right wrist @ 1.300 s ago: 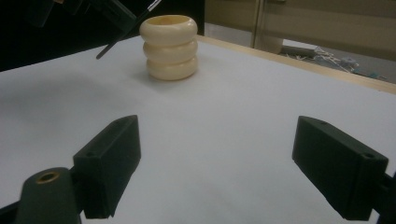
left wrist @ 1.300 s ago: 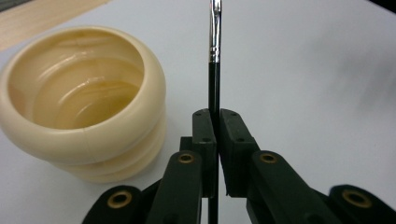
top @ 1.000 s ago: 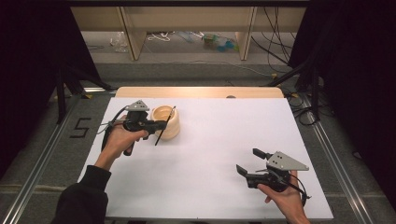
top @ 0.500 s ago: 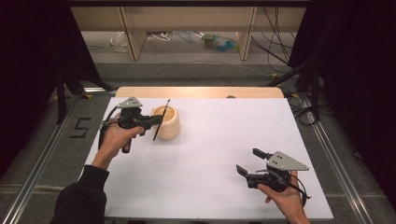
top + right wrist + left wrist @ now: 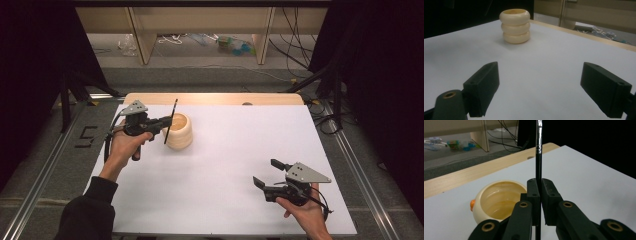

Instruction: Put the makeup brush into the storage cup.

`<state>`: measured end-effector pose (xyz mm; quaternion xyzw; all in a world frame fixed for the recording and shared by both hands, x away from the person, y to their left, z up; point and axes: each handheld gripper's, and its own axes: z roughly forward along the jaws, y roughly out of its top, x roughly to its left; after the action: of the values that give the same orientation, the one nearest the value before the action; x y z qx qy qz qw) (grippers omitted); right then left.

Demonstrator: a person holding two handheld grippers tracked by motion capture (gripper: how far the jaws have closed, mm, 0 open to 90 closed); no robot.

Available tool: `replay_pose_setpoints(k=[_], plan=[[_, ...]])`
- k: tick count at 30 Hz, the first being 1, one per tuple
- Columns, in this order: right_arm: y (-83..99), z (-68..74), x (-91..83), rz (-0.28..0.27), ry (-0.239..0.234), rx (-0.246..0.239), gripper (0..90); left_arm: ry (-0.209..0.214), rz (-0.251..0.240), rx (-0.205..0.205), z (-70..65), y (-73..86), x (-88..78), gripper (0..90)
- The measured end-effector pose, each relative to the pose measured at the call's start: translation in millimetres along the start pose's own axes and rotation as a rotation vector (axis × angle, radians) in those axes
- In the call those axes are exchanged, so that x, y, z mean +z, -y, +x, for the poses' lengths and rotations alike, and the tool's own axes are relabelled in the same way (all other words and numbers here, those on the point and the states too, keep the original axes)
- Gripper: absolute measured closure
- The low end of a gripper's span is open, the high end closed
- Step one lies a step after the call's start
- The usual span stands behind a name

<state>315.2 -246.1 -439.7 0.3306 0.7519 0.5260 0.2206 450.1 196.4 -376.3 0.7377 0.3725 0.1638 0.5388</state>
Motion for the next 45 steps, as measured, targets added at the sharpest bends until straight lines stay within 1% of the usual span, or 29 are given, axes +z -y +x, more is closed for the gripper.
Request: replay_pose_setpoints(k=[1,4,5,10,11,13,14,16,18,19,22,23,24,25,26,28,29,30,31,34,36,37,40,45], plan=[[0.1,-1.1,0.3,-0.010,0.009,-0.016,16.3,-0.004,-0.012,0.000,0.7,-0.6,-0.5,85.4],[0.1,-1.2,0.4,-0.010,0.009,-0.016,16.3,-0.014,-0.023,-0.002,1.6,-1.0,-1.1,85.4],[0.2,0.0,0.0,0.002,0.000,0.000,16.3,-0.014,-0.029,-0.003,2.1,-0.9,-0.8,85.4],[0.0,-0.5,0.1,-0.001,0.001,-0.001,16.3,-0.023,-0.038,0.002,3.5,-0.9,0.2,85.4],[-0.3,-0.3,-0.8,0.011,-0.002,0.003,16.3,-0.031,-0.050,0.003,4.0,-1.3,0.9,85.4],[0.0,0.2,-0.2,0.004,-0.002,0.008,16.3,-0.033,-0.055,-0.002,4.1,-1.5,1.3,85.4],[0.9,0.2,1.9,-0.018,0.002,0.006,16.3,-0.039,-0.062,0.002,4.5,-2.4,2.1,85.4],[0.9,0.1,1.9,-0.017,-0.002,0.006,16.3,-0.040,-0.069,-0.001,4.5,-2.8,2.6,85.4],[0.9,0.1,2.0,-0.018,-0.002,0.006,16.3,-0.043,-0.072,0.004,4.8,-3.9,4.6,85.4],[0.9,-0.6,2.3,-0.024,0.001,-0.003,16.3,-0.043,-0.072,0.004,4.8,-3.9,4.6,85.4],[1.0,-1.2,2.7,-0.028,0.002,-0.008,16.3,-0.053,-0.078,0.006,5.2,-5.4,7.2,85.4],[0.9,-0.9,2.4,-0.018,-0.003,-0.005,16.3,-0.056,-0.088,0.002,5.1,-7.0,8.6,85.4],[0.9,-0.9,2.4,-0.018,-0.003,-0.005,16.3,-0.056,-0.088,0.002,5.1,-7.0,8.6,85.4],[1.0,-0.7,2.6,-0.018,-0.004,-0.004,16.3,-0.064,-0.093,-0.007,4.2,-7.5,8.6,85.4],[1.0,-0.3,2.5,-0.014,-0.005,0.001,16.3,-0.072,-0.094,-0.002,4.2,-8.2,8.4,85.3],[1.0,-0.9,2.6,-0.015,-0.003,-0.005,16.3,-0.079,-0.100,-0.004,4.5,-9.0,8.6,85.4],[1.5,0.1,3.5,-0.017,-0.013,0.013,16.3,-0.082,-0.103,-0.004,5.0,-9.3,9.1,85.4],[1.7,0.2,4.3,-0.025,-0.017,0.014,16.3,-0.085,-0.101,-0.003,5.7,-10.3,10.2,85.4],[1.2,-0.2,2.5,-0.007,-0.006,0.005,16.3,-0.090,-0.104,-0.002,5.7,-11.0,10.7,85.4],[1.1,-0.2,2.4,-0.007,-0.006,0.005,16.3,-0.086,-0.106,0.001,5.7,-13.1,12.4,85.4],[1.7,0.2,4.0,-0.024,-0.016,0.013,16.3,-0.089,-0.104,0.010,5.0,-15.1,13.7,85.3],[1.1,-0.2,2.4,-0.008,-0.007,0.005,16.3,-0.089,-0.106,0.014,4.6,-16.9,15.5,85.4],[1.1,-0.1,2.3,-0.008,-0.008,0.005,16.3,-0.089,-0.116,0.022,5.1,-19.8,19.7,85.3],[1.1,-0.3,2.2,-0.006,-0.008,0.005,16.3,-0.102,-0.110,0.023,6.4,-21.6,25.4,85.4]])
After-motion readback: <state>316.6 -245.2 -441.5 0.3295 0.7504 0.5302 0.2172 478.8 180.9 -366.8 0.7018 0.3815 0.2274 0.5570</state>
